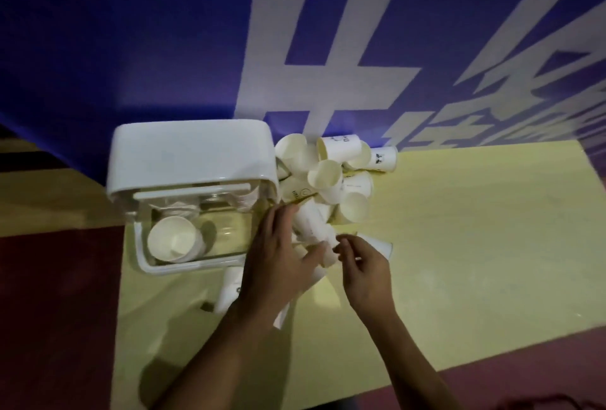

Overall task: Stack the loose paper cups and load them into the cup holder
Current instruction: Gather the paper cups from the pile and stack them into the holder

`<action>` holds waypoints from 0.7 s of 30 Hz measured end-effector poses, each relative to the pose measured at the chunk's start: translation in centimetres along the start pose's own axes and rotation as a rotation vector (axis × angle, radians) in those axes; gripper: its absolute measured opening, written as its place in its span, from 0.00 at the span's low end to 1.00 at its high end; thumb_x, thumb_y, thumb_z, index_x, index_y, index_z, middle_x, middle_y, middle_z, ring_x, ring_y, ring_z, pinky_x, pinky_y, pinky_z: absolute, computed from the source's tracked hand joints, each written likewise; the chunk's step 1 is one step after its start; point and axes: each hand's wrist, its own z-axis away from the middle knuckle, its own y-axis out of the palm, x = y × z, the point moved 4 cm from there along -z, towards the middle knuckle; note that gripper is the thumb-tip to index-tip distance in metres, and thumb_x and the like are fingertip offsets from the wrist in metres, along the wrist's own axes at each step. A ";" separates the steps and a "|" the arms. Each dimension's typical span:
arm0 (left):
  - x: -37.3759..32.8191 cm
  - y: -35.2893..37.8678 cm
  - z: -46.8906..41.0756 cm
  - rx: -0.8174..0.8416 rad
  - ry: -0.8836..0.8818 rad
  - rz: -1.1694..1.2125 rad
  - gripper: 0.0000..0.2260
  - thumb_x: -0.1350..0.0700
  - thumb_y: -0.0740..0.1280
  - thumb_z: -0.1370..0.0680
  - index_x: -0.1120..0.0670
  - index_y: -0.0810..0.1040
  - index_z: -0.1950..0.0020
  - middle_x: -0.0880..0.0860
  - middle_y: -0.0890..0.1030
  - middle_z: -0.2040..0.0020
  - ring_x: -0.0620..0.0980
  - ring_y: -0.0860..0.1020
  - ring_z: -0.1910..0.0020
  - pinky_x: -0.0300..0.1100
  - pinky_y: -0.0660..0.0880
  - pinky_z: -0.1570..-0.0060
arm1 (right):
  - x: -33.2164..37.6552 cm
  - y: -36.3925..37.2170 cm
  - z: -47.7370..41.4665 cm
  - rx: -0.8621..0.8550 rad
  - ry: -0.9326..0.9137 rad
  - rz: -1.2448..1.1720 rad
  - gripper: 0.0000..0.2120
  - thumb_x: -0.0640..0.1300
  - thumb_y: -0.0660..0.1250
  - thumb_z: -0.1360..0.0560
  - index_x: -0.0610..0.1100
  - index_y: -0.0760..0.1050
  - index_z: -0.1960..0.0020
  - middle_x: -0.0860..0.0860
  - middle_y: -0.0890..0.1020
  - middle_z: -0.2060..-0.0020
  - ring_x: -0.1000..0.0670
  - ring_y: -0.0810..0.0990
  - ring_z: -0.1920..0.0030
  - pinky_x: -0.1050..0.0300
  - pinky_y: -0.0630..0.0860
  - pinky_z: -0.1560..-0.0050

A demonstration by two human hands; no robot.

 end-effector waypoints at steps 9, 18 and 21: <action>-3.2 8.5 -10.5 0.026 -0.404 -0.059 0.40 0.37 0.72 0.26 0.53 0.59 0.22 0.57 0.71 0.28 0.58 0.72 0.31 0.54 0.77 0.38 | -5.8 -8.2 -2.3 -0.030 0.058 -0.057 0.10 0.42 0.64 0.16 0.53 0.82 0.49 0.59 0.86 0.59 0.60 0.83 0.57 0.71 0.74 0.58; -5.5 8.7 -9.8 -0.117 -0.434 0.072 0.36 0.41 0.77 0.29 0.53 0.69 0.27 0.52 0.72 0.33 0.53 0.73 0.35 0.42 0.70 0.44 | -7.6 -11.5 -10.0 0.022 0.054 -0.043 0.06 0.46 0.66 0.18 0.51 0.83 0.46 0.57 0.86 0.53 0.60 0.82 0.54 0.65 0.76 0.54; -7.3 8.2 -8.3 -0.156 -0.408 0.101 0.37 0.38 0.77 0.30 0.51 0.69 0.26 0.52 0.71 0.29 0.50 0.71 0.33 0.41 0.69 0.43 | -6.1 -11.3 -14.5 0.008 -0.066 0.057 0.11 0.47 0.69 0.20 0.47 0.82 0.39 0.56 0.83 0.48 0.60 0.80 0.55 0.66 0.75 0.55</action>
